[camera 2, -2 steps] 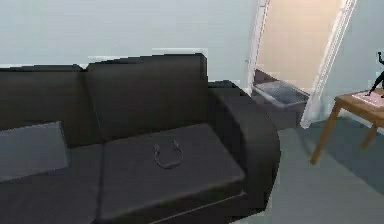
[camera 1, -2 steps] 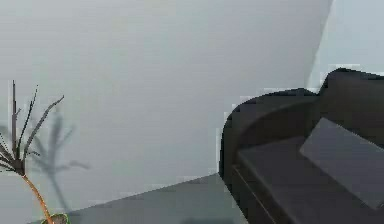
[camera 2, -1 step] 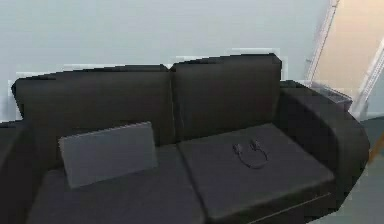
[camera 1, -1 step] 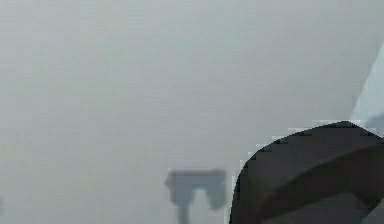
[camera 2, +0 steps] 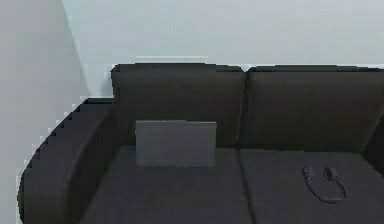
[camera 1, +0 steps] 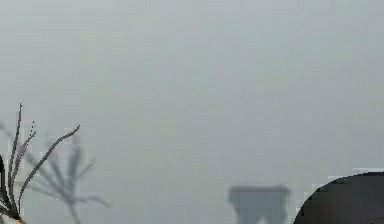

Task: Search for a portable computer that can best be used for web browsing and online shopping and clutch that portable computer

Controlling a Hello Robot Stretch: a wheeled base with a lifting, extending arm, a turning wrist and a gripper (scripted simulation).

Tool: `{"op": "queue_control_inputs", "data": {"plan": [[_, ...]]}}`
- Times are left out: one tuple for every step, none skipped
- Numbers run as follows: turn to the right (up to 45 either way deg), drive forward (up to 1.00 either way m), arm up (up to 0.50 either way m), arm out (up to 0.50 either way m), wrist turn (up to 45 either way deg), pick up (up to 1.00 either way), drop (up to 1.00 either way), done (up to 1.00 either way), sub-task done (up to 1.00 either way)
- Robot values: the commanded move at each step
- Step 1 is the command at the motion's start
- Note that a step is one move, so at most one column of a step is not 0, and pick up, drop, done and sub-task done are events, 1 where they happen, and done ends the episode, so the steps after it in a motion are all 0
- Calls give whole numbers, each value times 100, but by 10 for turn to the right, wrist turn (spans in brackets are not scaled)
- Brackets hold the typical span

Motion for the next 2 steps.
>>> {"op": "queue_control_inputs", "data": {"plan": [[450, 0, 0, 0, 0, 0, 0, 0, 0], [90, 0, 0, 0, 0, 0, 0, 0, 0]]}}
